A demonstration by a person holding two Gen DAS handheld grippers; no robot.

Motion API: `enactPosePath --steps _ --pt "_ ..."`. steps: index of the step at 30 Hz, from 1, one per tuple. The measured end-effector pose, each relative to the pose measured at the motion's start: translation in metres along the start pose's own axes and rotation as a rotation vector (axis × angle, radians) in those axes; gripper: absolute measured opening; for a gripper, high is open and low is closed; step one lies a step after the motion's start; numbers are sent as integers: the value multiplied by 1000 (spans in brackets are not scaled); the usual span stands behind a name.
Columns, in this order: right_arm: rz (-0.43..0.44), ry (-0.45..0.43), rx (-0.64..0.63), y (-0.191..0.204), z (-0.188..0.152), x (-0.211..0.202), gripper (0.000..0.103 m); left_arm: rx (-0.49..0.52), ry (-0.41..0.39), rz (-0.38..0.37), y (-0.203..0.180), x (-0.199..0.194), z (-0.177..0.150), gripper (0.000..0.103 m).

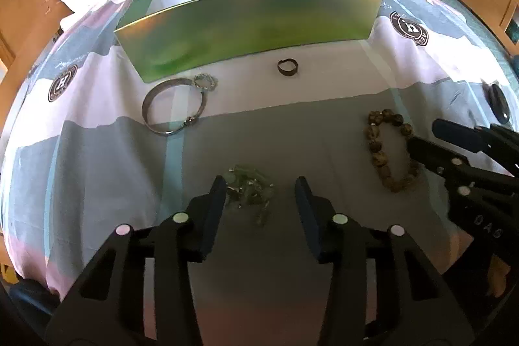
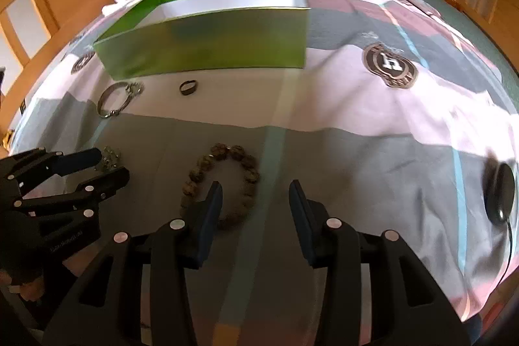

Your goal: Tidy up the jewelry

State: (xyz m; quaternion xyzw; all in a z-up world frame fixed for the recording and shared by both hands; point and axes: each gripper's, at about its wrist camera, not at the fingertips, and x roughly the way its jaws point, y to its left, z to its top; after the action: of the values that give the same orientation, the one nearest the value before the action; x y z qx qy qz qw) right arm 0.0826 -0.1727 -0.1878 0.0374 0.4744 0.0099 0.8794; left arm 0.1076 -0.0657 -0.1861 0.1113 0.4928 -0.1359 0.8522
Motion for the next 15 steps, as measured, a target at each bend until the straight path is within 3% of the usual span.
enactPosePath --steps 3,7,9,11,15 --pt "-2 13 -23 6 3 9 43 0 -10 21 3 2 0 34" --pt "-8 9 -49 12 3 15 42 -12 -6 6 7 7 1 34" --pt "-1 5 -45 11 3 15 35 -5 -10 10 6 8 1 34" --pt "9 2 -40 9 4 14 11 -5 -15 9 6 7 1 33" --pt "28 -2 -13 4 3 11 11 -33 -14 -9 11 4 1 29"
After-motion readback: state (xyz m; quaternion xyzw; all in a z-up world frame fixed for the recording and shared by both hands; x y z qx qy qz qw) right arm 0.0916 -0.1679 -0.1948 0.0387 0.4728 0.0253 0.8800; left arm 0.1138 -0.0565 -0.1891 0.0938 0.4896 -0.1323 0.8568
